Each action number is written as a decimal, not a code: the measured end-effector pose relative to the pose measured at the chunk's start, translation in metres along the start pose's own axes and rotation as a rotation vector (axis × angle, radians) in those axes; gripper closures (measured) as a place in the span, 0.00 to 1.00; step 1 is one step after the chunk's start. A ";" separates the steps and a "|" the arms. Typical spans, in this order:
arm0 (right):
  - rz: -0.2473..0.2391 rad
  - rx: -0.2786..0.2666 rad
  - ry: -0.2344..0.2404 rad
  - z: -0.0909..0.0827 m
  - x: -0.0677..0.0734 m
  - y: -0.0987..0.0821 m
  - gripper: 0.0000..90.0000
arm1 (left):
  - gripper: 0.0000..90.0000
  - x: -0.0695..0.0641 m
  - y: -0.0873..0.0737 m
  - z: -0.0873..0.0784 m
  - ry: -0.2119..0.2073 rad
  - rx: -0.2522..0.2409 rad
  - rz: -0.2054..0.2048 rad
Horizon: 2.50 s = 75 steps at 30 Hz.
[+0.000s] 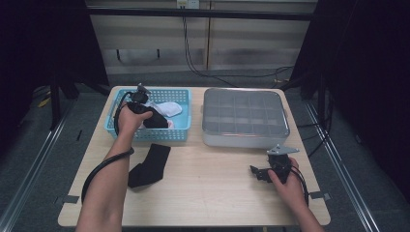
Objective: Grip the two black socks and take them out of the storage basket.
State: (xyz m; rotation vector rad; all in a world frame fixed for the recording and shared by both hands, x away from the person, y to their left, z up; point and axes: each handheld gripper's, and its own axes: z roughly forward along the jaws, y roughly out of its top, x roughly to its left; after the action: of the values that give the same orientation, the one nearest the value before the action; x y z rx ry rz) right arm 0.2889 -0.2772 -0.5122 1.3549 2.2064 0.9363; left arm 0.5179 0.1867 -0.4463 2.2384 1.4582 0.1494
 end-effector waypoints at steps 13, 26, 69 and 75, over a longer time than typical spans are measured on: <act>0.000 0.000 0.000 0.000 0.000 0.000 0.10 | 0.93 -0.009 0.009 -0.018 -0.045 0.038 0.034; 0.000 -0.003 0.000 0.000 0.000 0.000 0.10 | 0.94 -0.017 0.022 -0.085 -0.106 -0.010 0.121; 0.005 0.000 -0.004 0.000 0.001 0.000 0.10 | 0.94 -0.086 -0.121 -0.096 -0.183 0.138 0.451; 0.005 0.000 -0.004 0.000 0.001 0.000 0.10 | 0.94 -0.077 -0.134 -0.082 -0.189 0.165 0.426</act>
State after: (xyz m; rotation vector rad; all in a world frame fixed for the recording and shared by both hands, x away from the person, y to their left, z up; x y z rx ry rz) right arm 0.2884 -0.2768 -0.5122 1.3614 2.2011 0.9338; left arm 0.3451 0.1885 -0.4189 2.5915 0.9116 -0.0504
